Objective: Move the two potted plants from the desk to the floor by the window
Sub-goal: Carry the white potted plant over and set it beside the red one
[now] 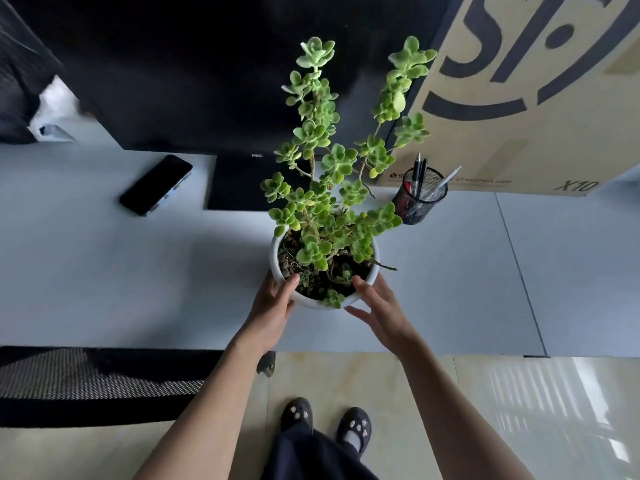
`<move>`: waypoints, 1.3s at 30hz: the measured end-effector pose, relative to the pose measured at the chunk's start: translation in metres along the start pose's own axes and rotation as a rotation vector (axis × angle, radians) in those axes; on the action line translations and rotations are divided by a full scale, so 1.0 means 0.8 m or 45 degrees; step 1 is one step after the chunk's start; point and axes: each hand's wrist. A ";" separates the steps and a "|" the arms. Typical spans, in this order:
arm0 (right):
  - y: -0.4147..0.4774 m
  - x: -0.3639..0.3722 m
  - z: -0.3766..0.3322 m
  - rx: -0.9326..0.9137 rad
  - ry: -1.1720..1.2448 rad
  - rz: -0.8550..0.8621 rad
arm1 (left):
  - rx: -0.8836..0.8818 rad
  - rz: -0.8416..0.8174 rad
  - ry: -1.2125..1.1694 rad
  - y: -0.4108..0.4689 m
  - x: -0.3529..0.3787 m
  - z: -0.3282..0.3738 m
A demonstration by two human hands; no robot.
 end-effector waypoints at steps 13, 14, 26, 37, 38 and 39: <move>0.012 0.011 0.019 0.072 0.231 -0.086 | -0.114 -0.192 -0.378 0.014 -0.010 -0.006; 0.013 0.011 0.019 0.069 0.249 -0.087 | -0.115 -0.200 -0.384 0.014 -0.011 -0.005; 0.013 0.011 0.017 0.109 0.375 -0.130 | -0.098 -0.209 -0.442 0.015 -0.010 -0.008; -0.007 0.007 0.009 0.086 0.407 -0.171 | -0.030 -0.219 -0.401 0.007 -0.013 -0.007; -0.009 0.008 0.006 0.086 0.414 -0.165 | -0.022 -0.222 -0.394 0.006 -0.013 -0.005; -0.012 0.007 0.003 0.088 0.423 -0.154 | -0.015 -0.224 -0.389 0.004 -0.013 -0.003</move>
Point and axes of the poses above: each hand's wrist, its own y-axis towards the middle knuckle, its own x-axis out of the palm, z = x × y, and after that the axes turned 10 degrees about z, right-handed
